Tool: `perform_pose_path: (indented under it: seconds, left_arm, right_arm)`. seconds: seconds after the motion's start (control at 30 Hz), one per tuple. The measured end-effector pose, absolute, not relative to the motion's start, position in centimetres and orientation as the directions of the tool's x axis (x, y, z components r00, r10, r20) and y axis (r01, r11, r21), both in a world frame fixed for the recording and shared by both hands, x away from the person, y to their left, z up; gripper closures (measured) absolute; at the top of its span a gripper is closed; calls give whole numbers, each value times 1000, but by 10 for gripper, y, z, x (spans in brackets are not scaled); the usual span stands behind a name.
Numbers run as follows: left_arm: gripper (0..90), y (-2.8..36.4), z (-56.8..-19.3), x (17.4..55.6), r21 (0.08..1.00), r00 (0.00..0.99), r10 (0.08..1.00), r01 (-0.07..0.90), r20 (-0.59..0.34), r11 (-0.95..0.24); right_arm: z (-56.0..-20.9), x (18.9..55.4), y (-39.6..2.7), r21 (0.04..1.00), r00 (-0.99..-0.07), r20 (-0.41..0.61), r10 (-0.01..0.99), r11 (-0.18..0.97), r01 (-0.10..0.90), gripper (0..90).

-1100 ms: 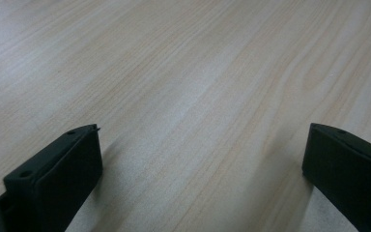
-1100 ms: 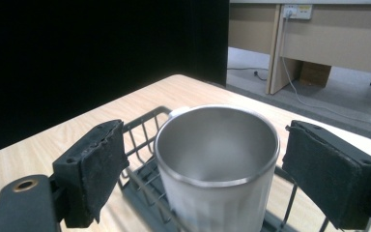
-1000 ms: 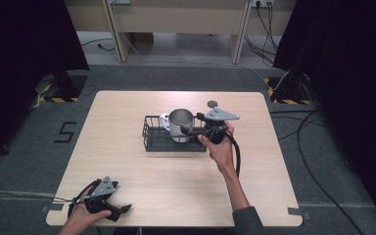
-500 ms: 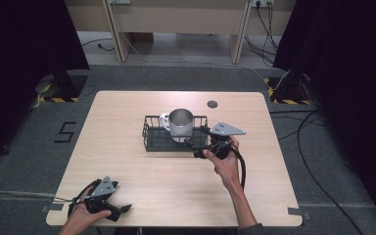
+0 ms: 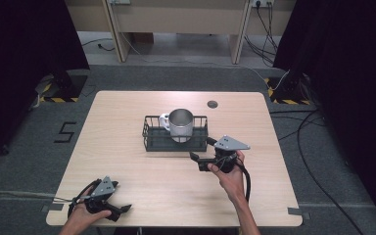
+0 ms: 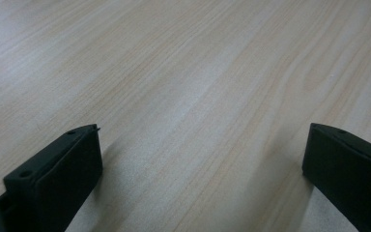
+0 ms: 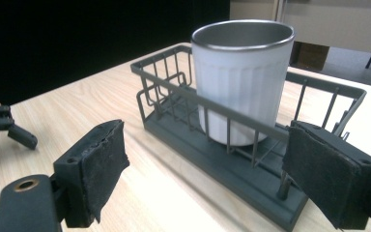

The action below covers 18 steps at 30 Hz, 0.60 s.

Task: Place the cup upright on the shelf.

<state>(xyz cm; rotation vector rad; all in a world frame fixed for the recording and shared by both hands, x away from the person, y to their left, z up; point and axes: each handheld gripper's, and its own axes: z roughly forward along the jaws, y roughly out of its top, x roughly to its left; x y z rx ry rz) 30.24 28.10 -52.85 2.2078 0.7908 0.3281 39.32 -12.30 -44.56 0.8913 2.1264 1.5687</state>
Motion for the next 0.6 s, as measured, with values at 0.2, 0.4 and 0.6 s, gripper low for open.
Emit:
perform_pose_path:
  seconds: [0.2,0.4,0.6]
  left_arm:
    - [0,281,-528,302,731,776,631,437,-12,-524]
    - [0,281,-528,302,731,776,631,437,-12,-524]
    - [0,281,-528,302,731,776,631,437,-12,-524]
  right_arm:
    - [-456,379,-121,937,-746,73,662,210,278,152]
    - [-465,367,-121,936,-751,75,656,215,280,153]
    - [-473,357,-124,927,-757,71,650,237,290,153]
